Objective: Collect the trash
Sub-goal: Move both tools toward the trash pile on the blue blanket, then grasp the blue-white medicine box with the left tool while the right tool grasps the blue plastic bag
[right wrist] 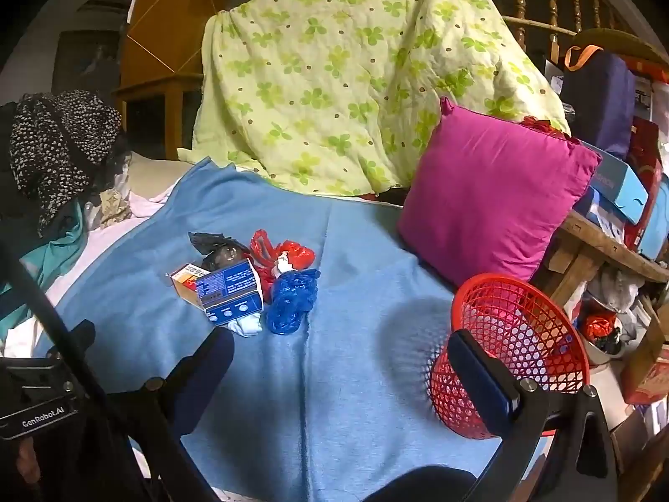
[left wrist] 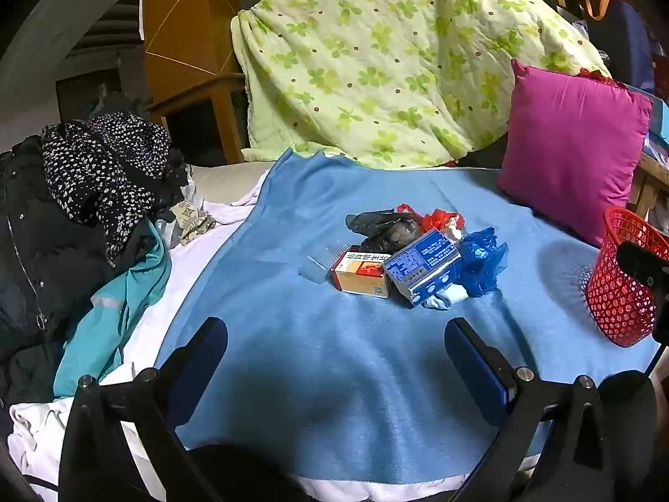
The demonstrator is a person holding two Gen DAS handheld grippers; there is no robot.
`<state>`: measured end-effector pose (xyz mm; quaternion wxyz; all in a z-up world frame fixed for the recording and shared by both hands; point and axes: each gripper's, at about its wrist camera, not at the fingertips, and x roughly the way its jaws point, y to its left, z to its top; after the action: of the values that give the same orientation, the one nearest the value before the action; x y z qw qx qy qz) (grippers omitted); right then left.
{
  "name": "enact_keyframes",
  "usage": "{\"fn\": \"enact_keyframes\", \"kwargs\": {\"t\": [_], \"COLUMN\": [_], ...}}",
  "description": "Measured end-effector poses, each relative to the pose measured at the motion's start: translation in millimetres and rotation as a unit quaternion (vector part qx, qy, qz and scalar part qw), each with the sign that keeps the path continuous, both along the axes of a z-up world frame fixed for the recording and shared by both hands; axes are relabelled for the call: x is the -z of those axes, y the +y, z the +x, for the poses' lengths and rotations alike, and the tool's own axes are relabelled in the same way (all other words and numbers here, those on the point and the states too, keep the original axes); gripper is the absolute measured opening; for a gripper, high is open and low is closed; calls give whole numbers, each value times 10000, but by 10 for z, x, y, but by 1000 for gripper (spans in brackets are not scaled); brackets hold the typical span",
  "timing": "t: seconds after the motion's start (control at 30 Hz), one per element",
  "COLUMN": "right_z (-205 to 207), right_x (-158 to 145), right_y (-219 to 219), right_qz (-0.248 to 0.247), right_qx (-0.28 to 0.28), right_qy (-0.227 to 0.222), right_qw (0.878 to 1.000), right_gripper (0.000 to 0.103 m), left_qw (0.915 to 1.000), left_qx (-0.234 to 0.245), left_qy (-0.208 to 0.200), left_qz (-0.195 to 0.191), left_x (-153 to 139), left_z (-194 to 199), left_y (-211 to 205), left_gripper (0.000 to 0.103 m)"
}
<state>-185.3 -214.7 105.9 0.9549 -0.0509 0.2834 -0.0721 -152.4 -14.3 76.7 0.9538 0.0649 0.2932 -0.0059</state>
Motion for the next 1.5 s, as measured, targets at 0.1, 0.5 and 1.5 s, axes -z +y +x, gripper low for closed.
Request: {"fn": "enact_keyframes", "kwargs": {"t": [0.1, 0.5, 1.5], "right_z": [13, 75, 644], "right_x": [3, 86, 408], "right_y": [9, -20, -303], "right_qz": [11, 31, 991], "right_qx": [8, 17, -119], "right_qy": [4, 79, 512], "right_qw": [10000, 10000, 9937], "right_gripper": [103, 103, 103], "left_qw": [10000, 9999, 9992], "left_qx": [-2, -58, -148], "left_qy": [16, 108, 319], "left_qz": [0, 27, 174], "left_x": [7, 97, 315], "left_z": [12, 111, 492], "left_y": [8, 42, 66], "left_gripper": [103, 103, 103]}}
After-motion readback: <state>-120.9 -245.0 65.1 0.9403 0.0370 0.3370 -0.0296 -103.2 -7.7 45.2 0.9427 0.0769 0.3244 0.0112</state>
